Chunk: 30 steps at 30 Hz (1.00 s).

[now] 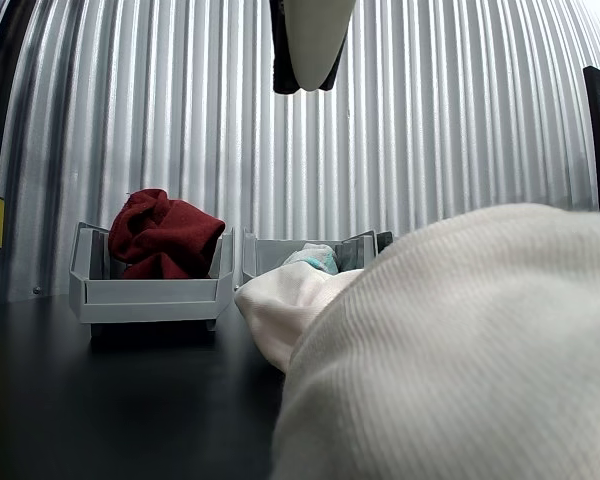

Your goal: Put the sock in the container

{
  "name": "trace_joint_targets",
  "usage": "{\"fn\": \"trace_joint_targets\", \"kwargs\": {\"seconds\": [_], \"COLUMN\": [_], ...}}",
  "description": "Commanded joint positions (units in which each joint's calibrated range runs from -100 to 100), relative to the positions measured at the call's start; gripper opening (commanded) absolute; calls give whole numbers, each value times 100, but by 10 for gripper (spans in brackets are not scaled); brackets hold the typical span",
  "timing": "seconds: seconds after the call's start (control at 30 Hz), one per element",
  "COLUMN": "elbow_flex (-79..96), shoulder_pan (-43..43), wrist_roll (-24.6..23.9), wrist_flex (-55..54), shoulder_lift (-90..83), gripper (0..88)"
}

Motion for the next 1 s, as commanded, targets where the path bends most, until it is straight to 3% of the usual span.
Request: {"fn": "trace_joint_targets", "kwargs": {"seconds": [0.0, 0.47, 0.8, 0.97], "elbow_flex": [-425, -479, -1498, -2346], "shoulder_pan": [8, 47, 79, 622], "wrist_roll": [0, 17, 35, 40], "wrist_flex": [285, 276, 302, 490], "shoulder_lift": [17, 17, 117, 1138], "gripper": [13, 13, 14, 36]}}
